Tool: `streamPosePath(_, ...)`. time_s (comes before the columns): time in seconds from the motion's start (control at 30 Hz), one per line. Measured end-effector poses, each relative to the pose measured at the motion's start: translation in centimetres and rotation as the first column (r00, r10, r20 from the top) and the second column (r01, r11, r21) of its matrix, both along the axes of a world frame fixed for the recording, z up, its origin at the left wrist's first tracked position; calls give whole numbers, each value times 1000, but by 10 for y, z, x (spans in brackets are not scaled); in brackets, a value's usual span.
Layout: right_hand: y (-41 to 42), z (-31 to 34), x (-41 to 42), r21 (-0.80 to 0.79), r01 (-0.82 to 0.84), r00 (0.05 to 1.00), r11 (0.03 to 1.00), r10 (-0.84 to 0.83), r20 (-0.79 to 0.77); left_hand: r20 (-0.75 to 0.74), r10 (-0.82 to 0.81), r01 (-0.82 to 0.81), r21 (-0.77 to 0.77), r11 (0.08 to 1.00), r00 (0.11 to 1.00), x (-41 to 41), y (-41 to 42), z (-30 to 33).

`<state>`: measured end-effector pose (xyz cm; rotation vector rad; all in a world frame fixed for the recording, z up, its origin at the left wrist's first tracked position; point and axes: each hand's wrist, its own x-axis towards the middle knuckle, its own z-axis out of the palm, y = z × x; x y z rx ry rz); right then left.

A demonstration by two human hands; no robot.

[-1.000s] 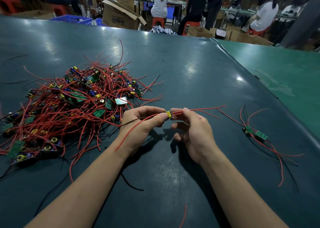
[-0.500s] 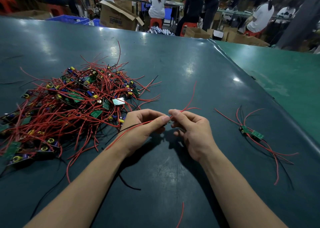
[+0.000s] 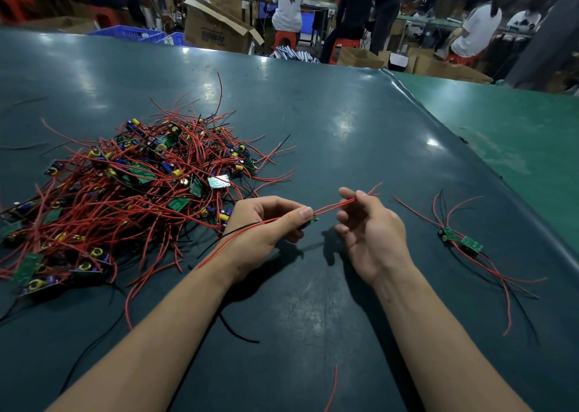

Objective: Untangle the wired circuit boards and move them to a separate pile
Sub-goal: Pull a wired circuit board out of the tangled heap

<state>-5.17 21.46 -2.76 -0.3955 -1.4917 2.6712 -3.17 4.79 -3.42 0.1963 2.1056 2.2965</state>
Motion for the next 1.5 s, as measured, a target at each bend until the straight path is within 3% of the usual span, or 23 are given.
streamPosePath(0.17,4,2,-5,45,162,977,986,-154,-149,-29,-35,36,25,999,999,0,-1,0)
streamPosePath(0.33,9,2,-6,36,278,951,960,-269,-153,-19,-31,33,70,997,999,-1,-1,0)
streamPosePath(0.7,11,0,-9,-84,241,968,967,-246,-44,-50,-40,43,57,997,998,0,-1,-2)
streamPosePath(0.83,15,-1,-8,-57,228,972,972,-231,-46,-25,61,-55,182,982,998,-4,-1,-3)
streamPosePath(1.0,19,-4,-7,102,215,975,971,-208,-74,40,139,-143,410,901,989,-8,-2,0)
streamPosePath(1.13,16,-10,-6,364,47,999,930,-45,-13,93,84,-123,592,796,992,-10,-4,6)
streamPosePath(1.27,12,-13,0,641,-144,981,754,192,-5,95,86,-126,584,802,992,-10,-5,10)
streamPosePath(1.37,8,-15,4,856,-60,957,514,272,-97,76,7,-48,563,825,997,-8,-6,11)
streamPosePath(1.43,5,-12,6,851,33,939,524,275,-205,63,-69,27,517,855,996,-6,-4,10)
streamPosePath(1.5,1,-8,8,770,-11,939,638,271,-212,64,-174,132,421,898,983,-3,-2,7)
